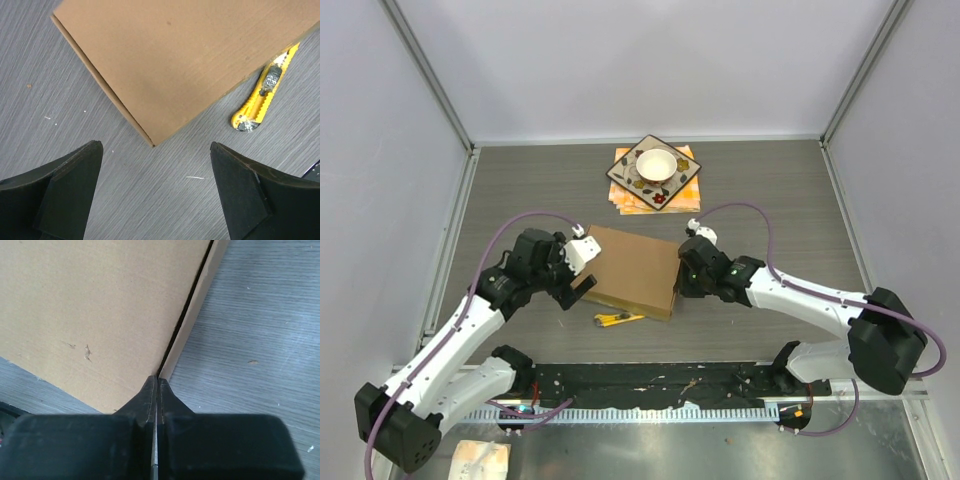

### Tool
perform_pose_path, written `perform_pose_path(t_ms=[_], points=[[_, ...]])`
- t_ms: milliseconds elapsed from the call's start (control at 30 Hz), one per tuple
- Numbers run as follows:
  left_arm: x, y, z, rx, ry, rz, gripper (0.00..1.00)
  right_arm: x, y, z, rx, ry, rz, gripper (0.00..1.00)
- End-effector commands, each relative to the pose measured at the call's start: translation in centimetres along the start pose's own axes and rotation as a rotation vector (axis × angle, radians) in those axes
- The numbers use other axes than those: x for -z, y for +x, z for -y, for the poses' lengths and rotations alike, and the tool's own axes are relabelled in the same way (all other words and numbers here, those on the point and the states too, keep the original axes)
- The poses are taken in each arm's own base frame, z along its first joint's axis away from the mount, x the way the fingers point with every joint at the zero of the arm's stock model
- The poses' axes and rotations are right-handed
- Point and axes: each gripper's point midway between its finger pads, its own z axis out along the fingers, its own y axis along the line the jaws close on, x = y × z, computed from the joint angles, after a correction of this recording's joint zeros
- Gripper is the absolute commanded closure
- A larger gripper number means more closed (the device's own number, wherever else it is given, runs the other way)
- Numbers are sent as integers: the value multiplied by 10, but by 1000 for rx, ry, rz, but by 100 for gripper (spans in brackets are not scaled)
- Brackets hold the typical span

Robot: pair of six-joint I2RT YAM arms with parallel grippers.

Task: Unpack the express box
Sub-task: Adjust the express box at the center of the board.

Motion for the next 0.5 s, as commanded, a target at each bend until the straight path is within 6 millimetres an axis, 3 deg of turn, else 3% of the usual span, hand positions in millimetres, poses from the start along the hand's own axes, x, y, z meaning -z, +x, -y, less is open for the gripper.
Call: perform_pose_path(t_ms=[0,167,233,400,467], points=[[16,-30,-5,-16,-4,102,0,22,-10,-17,-36,-21,-10,99],[46,-63,-7,-134,4,205,0,51,-46,-58,-81,-106,-2,99],[61,-75,-3,-250,15,270,0,54,-53,-65,-102,-121,-9,99],[93,-84,10,-500,8,404,0,57,-60,-85,-134,-191,-44,99],[94,-80,17,-569,17,428,0,56,-63,-88,-137,-200,-47,99]])
